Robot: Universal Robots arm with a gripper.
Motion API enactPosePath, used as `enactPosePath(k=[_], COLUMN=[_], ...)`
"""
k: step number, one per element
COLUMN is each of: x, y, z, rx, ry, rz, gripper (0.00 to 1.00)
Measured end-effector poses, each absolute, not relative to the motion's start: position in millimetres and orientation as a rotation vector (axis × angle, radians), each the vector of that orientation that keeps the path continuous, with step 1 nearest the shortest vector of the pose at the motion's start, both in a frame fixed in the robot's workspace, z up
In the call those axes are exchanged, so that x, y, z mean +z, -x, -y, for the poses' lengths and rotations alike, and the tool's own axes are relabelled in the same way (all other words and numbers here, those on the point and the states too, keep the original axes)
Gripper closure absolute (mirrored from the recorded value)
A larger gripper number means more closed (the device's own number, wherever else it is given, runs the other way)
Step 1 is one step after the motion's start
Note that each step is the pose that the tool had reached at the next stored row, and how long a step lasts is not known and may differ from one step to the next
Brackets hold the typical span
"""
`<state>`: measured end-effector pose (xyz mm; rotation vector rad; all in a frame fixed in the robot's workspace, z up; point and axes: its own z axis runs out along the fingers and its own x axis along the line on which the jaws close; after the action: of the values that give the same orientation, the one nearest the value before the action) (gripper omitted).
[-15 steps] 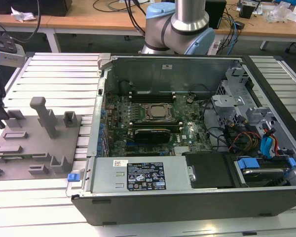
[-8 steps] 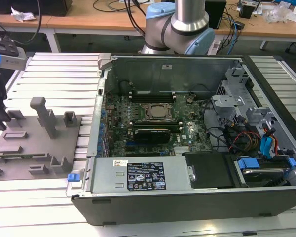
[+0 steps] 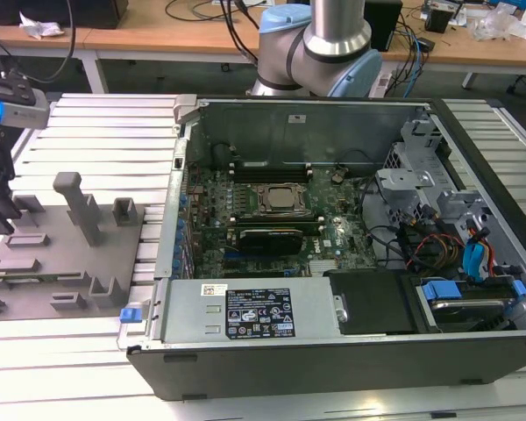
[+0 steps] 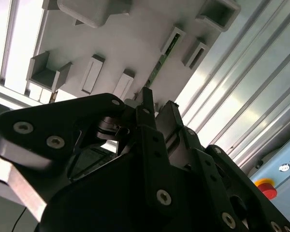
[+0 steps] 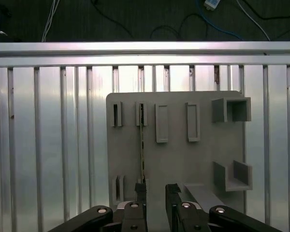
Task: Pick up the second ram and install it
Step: 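Pick up the second ram and move it above second insertion slot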
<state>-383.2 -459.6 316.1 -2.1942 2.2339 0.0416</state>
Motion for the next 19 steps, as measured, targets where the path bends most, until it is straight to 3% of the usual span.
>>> enactPosePath(k=[19], x=[301], y=[383], z=[460], rx=[0.042], ry=[2.194], rz=[-2.234], gripper=[0.7])
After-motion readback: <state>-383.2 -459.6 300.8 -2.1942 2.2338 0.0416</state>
